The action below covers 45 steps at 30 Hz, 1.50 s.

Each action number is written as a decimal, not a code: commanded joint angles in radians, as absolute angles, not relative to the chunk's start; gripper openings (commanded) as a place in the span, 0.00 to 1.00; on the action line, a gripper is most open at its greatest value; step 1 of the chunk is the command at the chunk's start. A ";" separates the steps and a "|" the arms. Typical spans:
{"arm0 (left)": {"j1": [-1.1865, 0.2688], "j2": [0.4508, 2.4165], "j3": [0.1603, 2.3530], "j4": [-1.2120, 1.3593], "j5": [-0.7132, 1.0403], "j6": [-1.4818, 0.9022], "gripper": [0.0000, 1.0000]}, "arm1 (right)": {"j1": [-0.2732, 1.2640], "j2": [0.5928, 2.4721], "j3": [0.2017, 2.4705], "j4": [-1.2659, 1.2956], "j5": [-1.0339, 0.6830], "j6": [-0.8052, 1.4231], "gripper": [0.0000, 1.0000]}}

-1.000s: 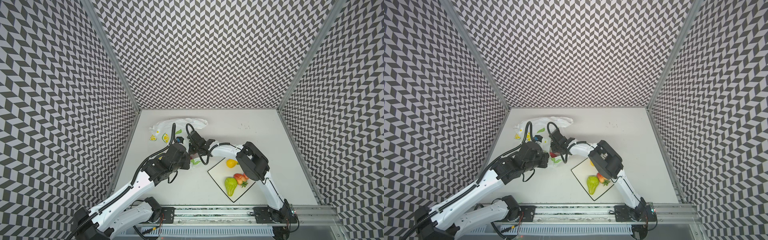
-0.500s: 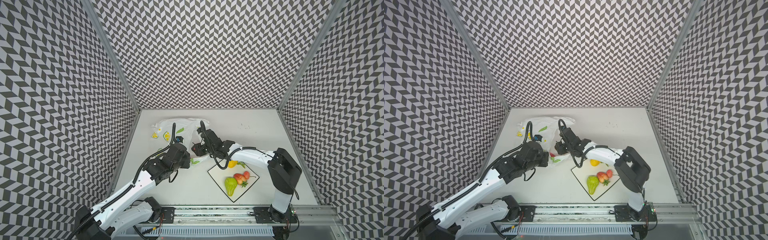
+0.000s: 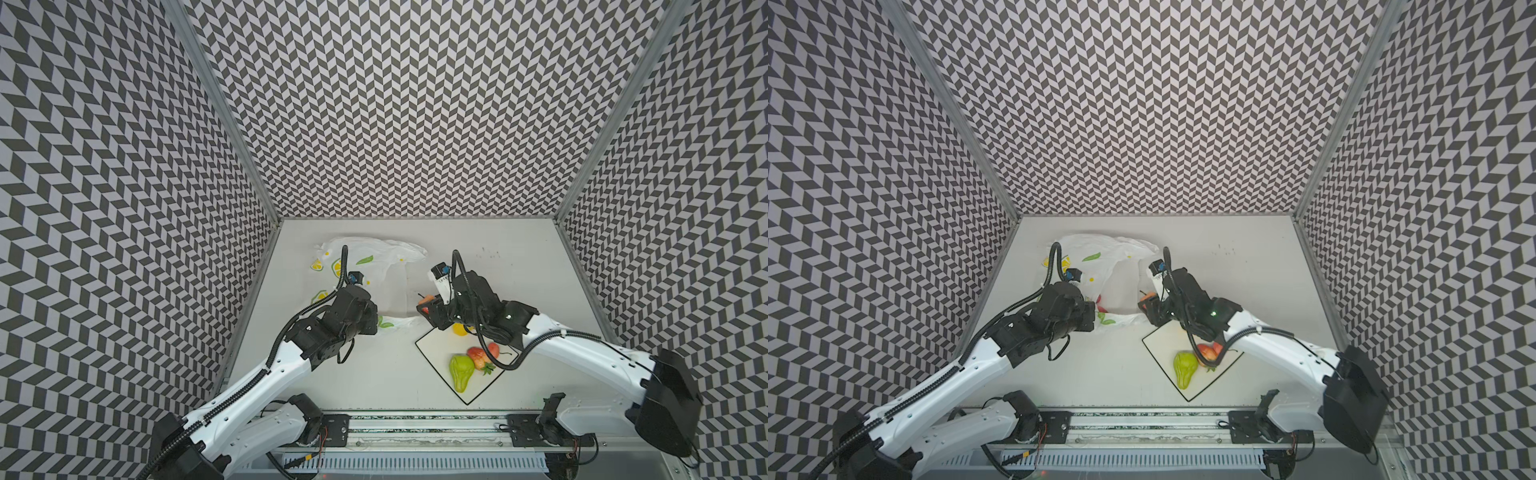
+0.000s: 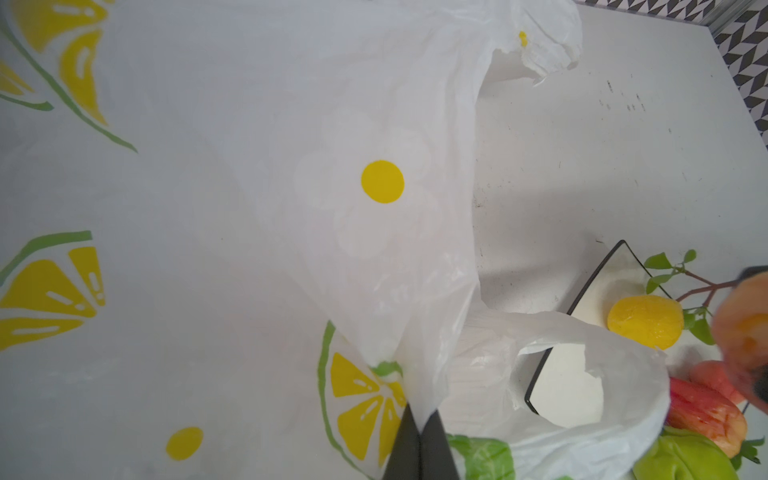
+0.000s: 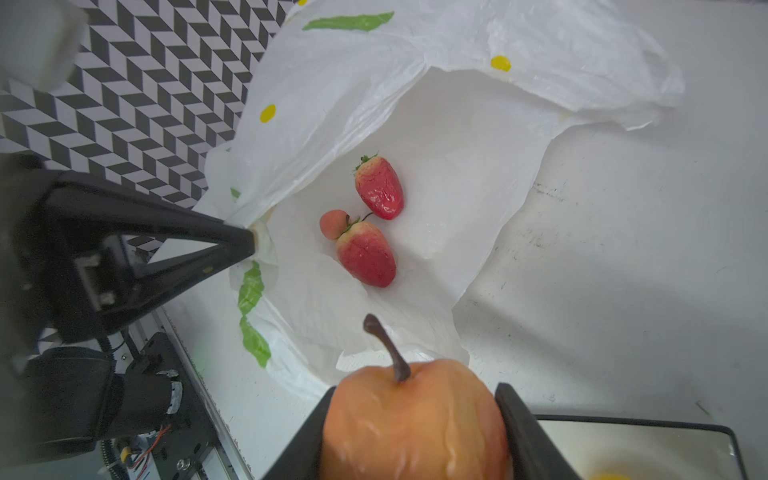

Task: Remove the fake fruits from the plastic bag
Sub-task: 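Lift the red-yellow peach out, lower it onto the board, open right gripper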

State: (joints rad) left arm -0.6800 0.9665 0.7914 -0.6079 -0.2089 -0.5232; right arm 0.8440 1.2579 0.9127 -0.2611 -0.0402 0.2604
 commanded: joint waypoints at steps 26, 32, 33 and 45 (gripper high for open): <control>-0.641 0.961 0.794 -0.606 -0.270 -0.501 0.00 | 0.938 1.431 0.634 0.052 0.061 0.076 0.43; -0.641 0.961 0.790 -0.605 -0.275 -0.500 0.00 | 0.937 1.430 0.591 0.073 0.078 0.109 0.60; -0.641 0.962 0.790 -0.606 -0.276 -0.500 0.00 | 0.936 1.423 0.593 0.070 0.082 0.112 0.63; -0.640 0.951 0.786 -0.594 -0.270 -0.478 0.00 | 0.895 1.104 0.644 0.006 0.079 0.179 0.78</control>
State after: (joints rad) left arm -0.6468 0.9707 0.7811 -0.6029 -0.2539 -0.4877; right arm 0.9215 1.1988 0.6125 -0.0235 0.0738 0.1246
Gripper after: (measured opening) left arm 0.047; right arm 0.782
